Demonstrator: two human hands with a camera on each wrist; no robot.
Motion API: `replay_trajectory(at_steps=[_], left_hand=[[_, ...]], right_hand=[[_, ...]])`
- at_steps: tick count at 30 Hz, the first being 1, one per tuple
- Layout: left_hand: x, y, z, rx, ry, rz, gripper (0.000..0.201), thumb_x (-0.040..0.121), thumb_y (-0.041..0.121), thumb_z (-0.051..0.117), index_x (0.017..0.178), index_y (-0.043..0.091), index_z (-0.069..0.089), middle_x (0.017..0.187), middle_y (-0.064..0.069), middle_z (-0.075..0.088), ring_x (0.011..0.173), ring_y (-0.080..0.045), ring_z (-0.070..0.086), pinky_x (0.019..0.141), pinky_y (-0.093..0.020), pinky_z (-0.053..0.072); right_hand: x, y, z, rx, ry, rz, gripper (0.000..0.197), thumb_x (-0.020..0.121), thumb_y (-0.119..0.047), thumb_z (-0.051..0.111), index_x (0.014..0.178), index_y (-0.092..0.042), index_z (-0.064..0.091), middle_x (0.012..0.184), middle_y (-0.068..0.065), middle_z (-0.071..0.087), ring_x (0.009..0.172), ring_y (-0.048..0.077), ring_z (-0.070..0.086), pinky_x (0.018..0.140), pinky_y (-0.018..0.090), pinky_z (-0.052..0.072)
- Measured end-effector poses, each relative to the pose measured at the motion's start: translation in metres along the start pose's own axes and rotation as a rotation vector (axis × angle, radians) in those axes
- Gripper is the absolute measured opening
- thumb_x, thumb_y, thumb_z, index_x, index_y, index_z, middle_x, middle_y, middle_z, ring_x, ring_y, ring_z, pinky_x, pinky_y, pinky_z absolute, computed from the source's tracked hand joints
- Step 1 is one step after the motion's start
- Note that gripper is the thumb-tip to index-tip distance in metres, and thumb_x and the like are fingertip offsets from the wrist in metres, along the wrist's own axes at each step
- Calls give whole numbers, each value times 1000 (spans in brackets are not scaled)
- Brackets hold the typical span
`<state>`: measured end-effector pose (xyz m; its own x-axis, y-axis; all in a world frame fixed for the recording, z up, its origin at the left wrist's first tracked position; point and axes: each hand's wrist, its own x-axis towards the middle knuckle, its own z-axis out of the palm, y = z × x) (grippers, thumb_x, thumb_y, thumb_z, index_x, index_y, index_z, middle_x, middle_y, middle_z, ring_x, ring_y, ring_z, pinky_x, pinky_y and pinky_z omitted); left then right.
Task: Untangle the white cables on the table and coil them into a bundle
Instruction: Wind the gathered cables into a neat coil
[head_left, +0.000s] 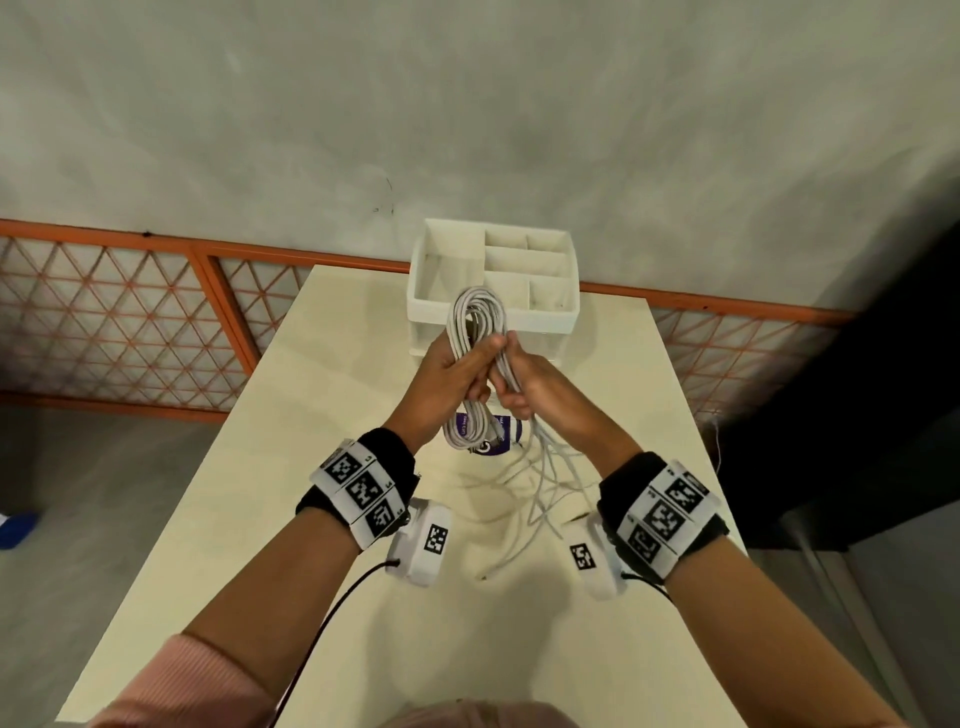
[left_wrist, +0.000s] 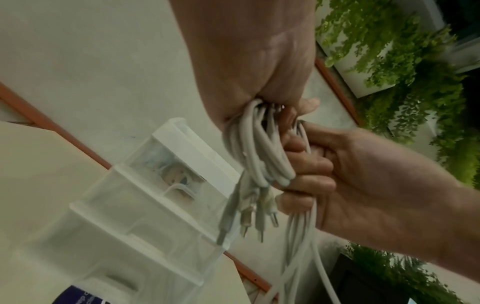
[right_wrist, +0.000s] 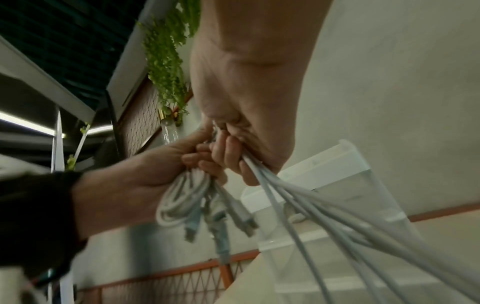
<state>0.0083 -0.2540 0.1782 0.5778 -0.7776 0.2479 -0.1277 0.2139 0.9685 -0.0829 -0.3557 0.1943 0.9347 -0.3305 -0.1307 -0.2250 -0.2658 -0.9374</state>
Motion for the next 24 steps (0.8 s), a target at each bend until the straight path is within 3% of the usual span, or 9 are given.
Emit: replay_trajectory(at_steps=[2, 4, 8, 11, 13, 16, 19, 21, 24], left_hand=[[2, -5, 0, 33, 15, 39, 40, 97, 26, 48, 70, -4, 53, 56, -18, 52, 43, -14, 40, 47, -26, 37], [2, -9, 1, 50, 35, 41, 44, 98, 27, 47, 72, -9, 53, 56, -16, 53, 44, -15, 42, 46, -25, 37], [1, -14, 3, 39, 60, -27, 46, 96, 30, 49, 62, 1, 59, 45, -6, 56, 46, -20, 45, 49, -23, 39], [1, -14, 3, 32, 78, -51, 46, 96, 32, 51, 62, 1, 57, 47, -18, 52, 42, -19, 43, 47, -22, 38], [2, -13, 4, 46, 127, -50, 46, 96, 33, 51, 64, 0, 56, 48, -19, 51, 40, -18, 42, 45, -24, 36], [10, -11, -2, 20, 305, -67, 39, 97, 32, 48, 74, 3, 62, 52, 2, 61, 37, -10, 41, 42, -22, 38], [18, -12, -11, 27, 500, -46, 32, 98, 29, 46, 74, 13, 60, 66, 3, 68, 37, -6, 42, 41, -19, 39], [20, -15, -11, 62, 618, -30, 32, 98, 28, 45, 72, 15, 58, 67, 1, 64, 41, -5, 46, 45, -22, 41], [22, -17, -7, 36, 778, -28, 31, 97, 28, 45, 79, 6, 56, 63, 3, 58, 49, -4, 50, 57, -25, 45]], right_hand=[[2, 1, 4, 26, -16, 9, 61, 98, -52, 9, 67, -11, 41, 49, -8, 58, 43, 8, 27, 47, 24, 24], [3, 1, 4, -3, -31, 25, 64, 97, -54, 8, 64, -10, 41, 55, -4, 59, 44, 10, 31, 49, 26, 28], [3, 0, 1, -15, -77, 104, 71, 97, -55, 6, 59, -9, 45, 52, 4, 46, 42, 12, 38, 48, 21, 37], [3, 1, 2, -30, -102, 118, 77, 95, -57, 4, 66, -8, 55, 45, 0, 46, 41, 13, 41, 49, 19, 40], [5, 4, 2, -76, -91, 126, 79, 93, -62, 7, 70, -7, 58, 46, 0, 49, 42, 13, 44, 53, 21, 42], [3, 10, -4, -148, -95, 132, 68, 91, -66, 22, 76, -11, 58, 51, 1, 49, 45, 13, 46, 56, 25, 42], [-4, 16, -9, -130, -31, 15, 33, 96, -43, 43, 92, -12, 53, 56, -6, 44, 47, 8, 40, 51, 20, 36], [-4, 16, -5, -132, 25, -93, 19, 97, -32, 47, 105, -15, 52, 60, -7, 47, 49, 1, 43, 52, 11, 35], [-5, 11, 10, -158, 50, -237, 26, 99, -22, 45, 120, -11, 56, 63, -4, 52, 54, -3, 50, 59, 5, 37]])
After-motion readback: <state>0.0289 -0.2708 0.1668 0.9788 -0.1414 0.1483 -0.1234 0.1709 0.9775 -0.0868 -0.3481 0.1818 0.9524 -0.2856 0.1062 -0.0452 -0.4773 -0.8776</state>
